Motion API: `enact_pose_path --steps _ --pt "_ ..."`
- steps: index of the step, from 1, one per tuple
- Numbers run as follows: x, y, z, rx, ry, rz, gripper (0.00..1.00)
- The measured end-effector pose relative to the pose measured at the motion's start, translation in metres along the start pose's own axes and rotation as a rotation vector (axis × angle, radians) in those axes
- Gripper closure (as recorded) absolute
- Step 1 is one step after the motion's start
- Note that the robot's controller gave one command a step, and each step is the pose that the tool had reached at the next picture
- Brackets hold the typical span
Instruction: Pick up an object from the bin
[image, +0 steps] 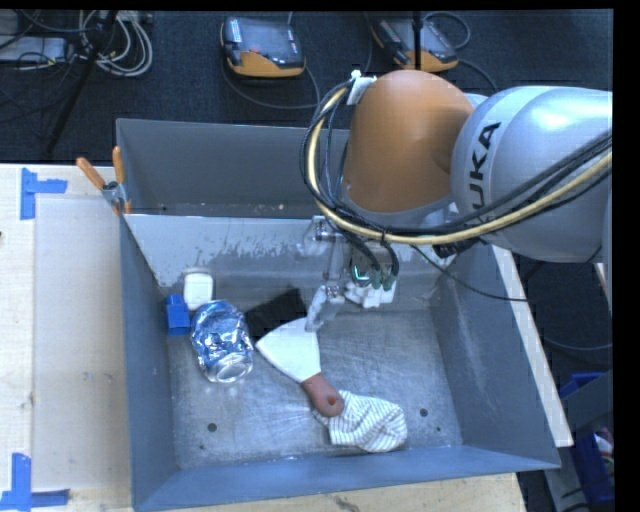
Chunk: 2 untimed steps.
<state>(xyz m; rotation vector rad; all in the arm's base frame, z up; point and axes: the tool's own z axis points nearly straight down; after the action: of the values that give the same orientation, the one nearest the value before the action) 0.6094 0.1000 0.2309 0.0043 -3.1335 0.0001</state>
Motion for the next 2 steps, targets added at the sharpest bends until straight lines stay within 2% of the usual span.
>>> enact_pose_path --steps 1,2 --pt "-0.001 -0.001 -0.005 -0.001 -0.008 0.002 0.00" --pt "0.005 0.027 0.051 0.000 -0.010 -0.126 0.00"
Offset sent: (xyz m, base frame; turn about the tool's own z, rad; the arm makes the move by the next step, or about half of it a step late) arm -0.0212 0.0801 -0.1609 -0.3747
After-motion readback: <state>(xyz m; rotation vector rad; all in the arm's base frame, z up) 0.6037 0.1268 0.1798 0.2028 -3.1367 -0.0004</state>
